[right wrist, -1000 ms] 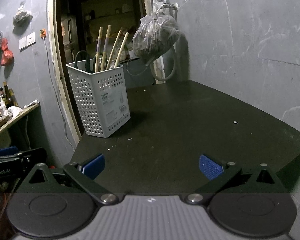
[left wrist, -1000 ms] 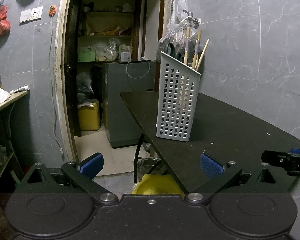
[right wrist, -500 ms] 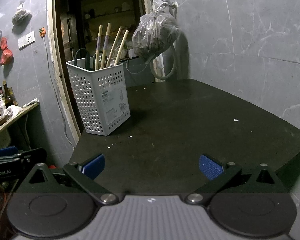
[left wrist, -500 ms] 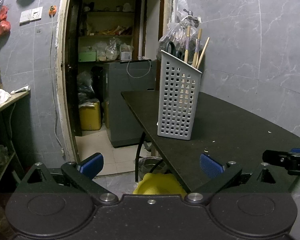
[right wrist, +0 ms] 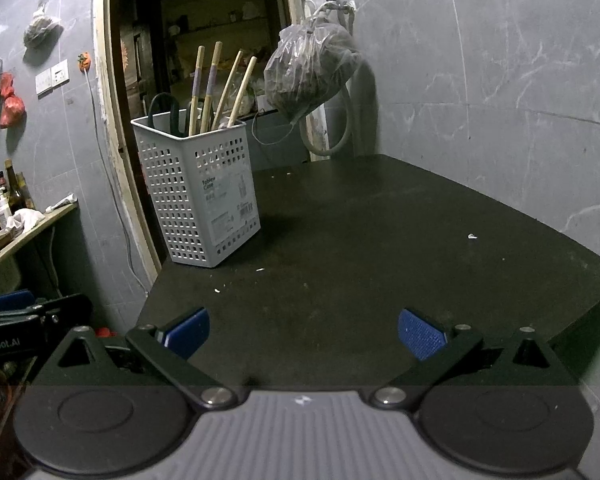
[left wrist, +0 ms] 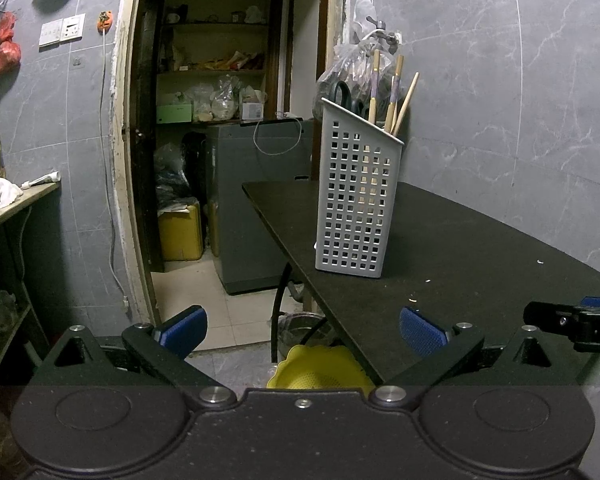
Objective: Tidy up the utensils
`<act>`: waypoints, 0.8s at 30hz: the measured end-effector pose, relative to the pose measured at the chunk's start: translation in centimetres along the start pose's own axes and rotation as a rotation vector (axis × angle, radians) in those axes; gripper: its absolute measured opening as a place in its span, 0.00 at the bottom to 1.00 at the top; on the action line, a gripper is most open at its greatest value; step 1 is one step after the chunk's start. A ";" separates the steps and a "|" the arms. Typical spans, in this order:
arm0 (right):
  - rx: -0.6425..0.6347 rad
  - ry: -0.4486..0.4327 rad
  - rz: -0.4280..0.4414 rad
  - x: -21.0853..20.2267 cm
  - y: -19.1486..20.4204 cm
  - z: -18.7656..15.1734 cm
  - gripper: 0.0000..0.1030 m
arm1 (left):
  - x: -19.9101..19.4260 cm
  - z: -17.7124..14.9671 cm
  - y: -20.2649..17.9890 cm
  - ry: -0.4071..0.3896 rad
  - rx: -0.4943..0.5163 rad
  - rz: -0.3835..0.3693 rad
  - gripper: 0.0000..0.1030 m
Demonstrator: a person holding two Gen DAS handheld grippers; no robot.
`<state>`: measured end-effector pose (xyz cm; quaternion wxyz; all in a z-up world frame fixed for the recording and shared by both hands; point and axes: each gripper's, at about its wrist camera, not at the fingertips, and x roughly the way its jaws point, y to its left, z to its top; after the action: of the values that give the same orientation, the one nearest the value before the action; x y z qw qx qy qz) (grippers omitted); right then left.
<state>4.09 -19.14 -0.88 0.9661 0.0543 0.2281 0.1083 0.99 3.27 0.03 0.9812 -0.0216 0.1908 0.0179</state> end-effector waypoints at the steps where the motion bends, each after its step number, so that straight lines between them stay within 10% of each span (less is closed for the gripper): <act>1: 0.000 0.001 0.000 0.0 0.0 0.0 1.00 | 0.0 0.0 0.0 0.000 0.000 0.000 0.99; 24: -0.001 0.008 0.000 0.3 0.0 -0.2 1.00 | 0.0 0.0 0.0 0.000 0.002 0.000 0.99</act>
<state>4.27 -19.08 -1.15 0.9652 0.0536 0.2317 0.1086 0.99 3.25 0.01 0.9812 -0.0208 0.1908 0.0180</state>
